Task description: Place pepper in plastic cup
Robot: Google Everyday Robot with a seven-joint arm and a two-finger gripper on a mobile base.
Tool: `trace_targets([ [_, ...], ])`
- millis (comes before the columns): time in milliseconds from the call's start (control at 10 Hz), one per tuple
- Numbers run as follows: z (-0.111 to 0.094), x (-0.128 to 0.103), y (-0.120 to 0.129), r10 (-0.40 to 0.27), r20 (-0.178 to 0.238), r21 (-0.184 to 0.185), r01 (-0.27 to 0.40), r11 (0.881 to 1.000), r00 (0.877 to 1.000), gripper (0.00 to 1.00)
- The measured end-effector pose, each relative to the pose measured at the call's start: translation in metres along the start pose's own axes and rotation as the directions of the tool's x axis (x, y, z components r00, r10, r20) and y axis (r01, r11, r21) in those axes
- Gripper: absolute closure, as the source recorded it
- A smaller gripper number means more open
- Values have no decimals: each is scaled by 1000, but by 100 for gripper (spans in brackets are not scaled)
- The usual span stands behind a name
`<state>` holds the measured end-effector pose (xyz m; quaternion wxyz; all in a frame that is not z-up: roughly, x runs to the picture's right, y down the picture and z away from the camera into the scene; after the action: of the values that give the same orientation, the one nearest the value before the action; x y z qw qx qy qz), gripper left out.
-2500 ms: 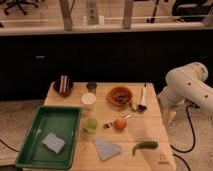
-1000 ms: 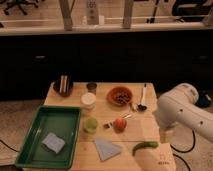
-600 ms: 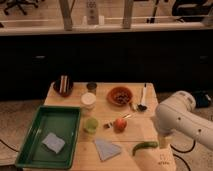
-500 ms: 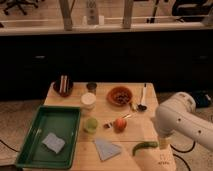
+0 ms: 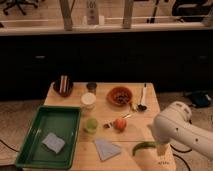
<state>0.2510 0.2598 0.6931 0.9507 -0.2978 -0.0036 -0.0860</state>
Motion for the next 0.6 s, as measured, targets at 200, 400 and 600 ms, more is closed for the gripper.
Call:
trace_targets([
  [200,11,-4,6,-21,11,-5,21,1000,1000,20],
  [400,21,-7,9,-38,21,-10,38,999,999,20],
  [600,32,-8,10,-48,33,-19,49,999,998,20],
])
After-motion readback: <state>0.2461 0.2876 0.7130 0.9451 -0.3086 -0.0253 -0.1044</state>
